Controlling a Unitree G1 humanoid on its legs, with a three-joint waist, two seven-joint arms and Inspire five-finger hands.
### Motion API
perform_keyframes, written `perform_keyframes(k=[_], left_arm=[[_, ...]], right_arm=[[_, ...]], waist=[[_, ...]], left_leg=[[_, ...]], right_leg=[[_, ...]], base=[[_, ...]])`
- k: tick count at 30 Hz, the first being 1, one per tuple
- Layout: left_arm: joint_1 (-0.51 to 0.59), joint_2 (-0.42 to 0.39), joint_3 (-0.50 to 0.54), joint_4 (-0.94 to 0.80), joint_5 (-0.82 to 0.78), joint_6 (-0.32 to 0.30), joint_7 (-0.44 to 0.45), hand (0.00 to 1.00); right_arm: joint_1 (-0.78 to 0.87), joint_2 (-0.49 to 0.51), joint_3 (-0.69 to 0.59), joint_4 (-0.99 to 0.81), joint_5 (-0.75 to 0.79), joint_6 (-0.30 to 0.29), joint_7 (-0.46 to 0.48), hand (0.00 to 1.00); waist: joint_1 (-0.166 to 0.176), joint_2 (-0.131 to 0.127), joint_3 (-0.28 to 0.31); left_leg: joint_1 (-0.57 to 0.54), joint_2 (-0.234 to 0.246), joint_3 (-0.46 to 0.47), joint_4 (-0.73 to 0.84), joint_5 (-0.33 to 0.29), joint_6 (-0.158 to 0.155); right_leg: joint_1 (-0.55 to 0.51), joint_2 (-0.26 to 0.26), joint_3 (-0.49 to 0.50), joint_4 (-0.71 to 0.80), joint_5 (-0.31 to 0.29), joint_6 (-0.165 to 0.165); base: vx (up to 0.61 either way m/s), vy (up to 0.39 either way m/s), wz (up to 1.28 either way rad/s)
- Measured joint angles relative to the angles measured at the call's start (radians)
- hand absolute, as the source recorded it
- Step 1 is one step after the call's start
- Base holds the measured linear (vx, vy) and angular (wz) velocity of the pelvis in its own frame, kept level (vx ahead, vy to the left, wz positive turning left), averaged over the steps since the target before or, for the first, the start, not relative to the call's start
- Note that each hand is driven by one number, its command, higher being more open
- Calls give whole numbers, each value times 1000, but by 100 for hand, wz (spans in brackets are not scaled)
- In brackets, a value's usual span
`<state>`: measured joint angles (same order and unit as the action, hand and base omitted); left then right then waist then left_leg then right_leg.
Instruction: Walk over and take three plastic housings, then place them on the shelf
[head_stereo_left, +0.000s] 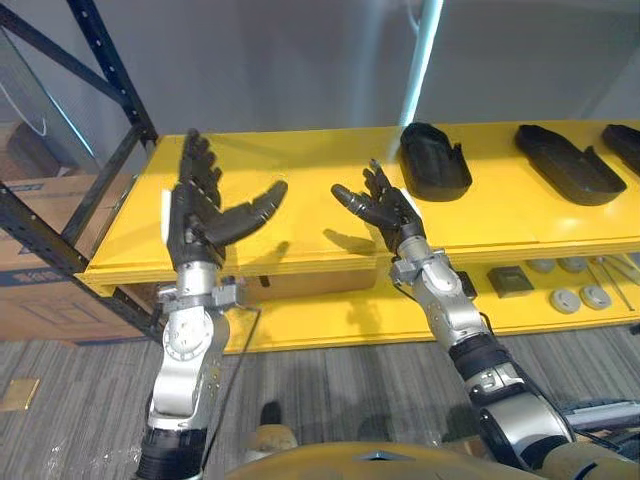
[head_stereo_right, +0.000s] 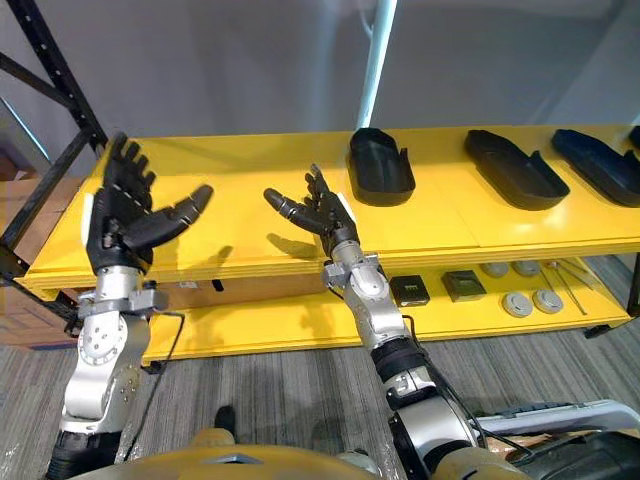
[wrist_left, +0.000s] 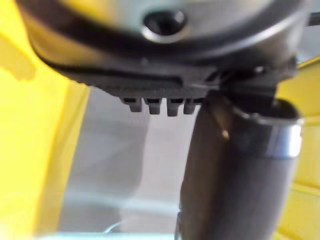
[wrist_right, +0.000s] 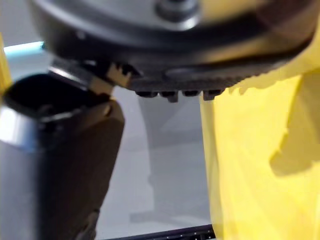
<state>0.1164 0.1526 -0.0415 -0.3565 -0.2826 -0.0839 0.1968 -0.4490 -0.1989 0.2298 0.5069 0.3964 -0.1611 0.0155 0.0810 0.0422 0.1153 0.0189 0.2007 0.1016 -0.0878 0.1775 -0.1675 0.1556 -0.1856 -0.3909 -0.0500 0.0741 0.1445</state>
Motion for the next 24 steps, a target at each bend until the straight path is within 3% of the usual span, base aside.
perform_keyframes(k=[4, 12, 17, 24], left_arm=[[52, -8, -32, 1, -35, 0, -61, 100], [53, -20, -60, 1, -78, -9, -78, 100], [59, -20, -100, 1, -109, -28, -88, 100], [90, -18, -101, 1, -142, -47, -96, 100]], right_arm=[[-54, 0, -62, 87, -8, 2, -111, 100], [-90, -3, -143, 139, -37, 4, -237, 100], [-125, -4, -167, 191, -35, 10, -240, 100], [-162, -44, -174, 231, -32, 9, -172, 100]], waist=[[9, 0, 0], [21, 10, 6], [22, 23, 13], [25, 28, 25]], left_leg=[[-11, -2, -11, 3, 13, 7], [-11, -3, -13, 0, 13, 7], [-16, -3, -19, -1, 7, 1], [-28, -5, -19, 3, 17, 8]], right_leg=[[2, 1, -8, -3, 9, 11], [2, 0, -8, -1, 7, 9], [-3, 0, -16, -2, 3, 5], [-9, 0, -16, -2, 10, 12]], base=[[32, 0, 8], [1, 2, 0], [-37, 11, 3], [13, 1, 0]])
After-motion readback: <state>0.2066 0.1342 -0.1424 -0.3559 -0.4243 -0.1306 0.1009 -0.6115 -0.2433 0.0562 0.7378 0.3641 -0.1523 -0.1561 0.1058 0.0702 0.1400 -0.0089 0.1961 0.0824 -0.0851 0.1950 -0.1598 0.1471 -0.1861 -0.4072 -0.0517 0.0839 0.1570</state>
